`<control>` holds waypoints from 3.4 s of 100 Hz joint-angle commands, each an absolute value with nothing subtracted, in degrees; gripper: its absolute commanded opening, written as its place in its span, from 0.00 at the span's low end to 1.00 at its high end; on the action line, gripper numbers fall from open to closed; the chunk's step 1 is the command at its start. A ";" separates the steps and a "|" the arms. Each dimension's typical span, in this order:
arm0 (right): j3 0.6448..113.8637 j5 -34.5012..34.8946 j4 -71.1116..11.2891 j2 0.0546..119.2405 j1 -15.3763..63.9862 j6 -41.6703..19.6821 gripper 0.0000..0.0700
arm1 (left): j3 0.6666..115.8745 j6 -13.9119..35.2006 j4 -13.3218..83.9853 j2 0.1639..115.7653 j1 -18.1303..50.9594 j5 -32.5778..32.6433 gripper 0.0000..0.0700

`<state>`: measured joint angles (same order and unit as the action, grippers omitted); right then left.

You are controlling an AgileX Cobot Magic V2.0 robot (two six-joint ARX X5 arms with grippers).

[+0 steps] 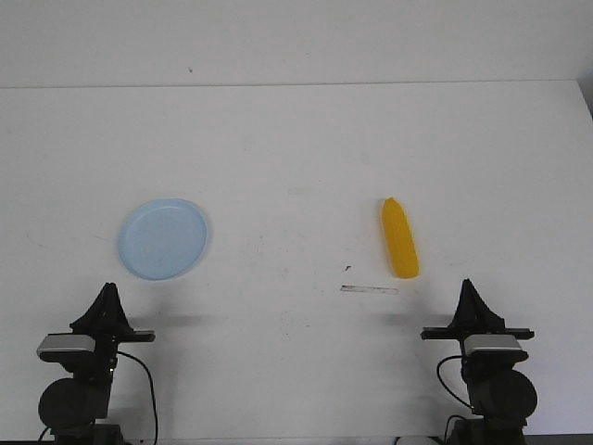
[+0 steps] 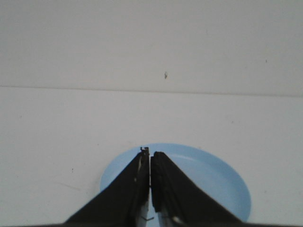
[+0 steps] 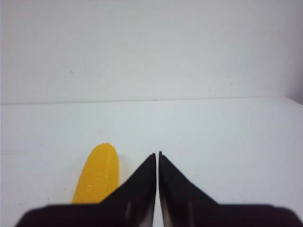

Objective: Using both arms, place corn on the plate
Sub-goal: 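Raise the left gripper from rest toward the light blue plate, then lower the left gripper and grip the rim of the blue plate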

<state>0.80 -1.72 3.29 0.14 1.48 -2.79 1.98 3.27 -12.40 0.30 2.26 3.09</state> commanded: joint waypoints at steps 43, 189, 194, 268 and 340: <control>0.73 -1.91 3.97 0.05 1.54 -2.92 0.01 | 20.14 5.26 -5.34 8.95 2.26 3.29 0.00; 0.73 -1.91 3.97 0.05 1.54 -2.92 0.01 | 59.99 21.65 32.38 72.77 -15.88 -24.23 0.00; 0.73 -1.91 3.97 0.05 1.54 -2.92 0.01 | 59.99 21.78 31.27 73.58 -18.02 -24.21 0.00; 0.73 -1.91 3.97 0.05 1.54 -2.92 0.01 | 59.92 20.14 26.76 86.41 -23.68 -24.29 0.37; 0.73 -1.91 3.97 0.05 1.54 -2.92 0.01 | 59.92 20.01 23.16 91.37 -17.47 -24.25 0.35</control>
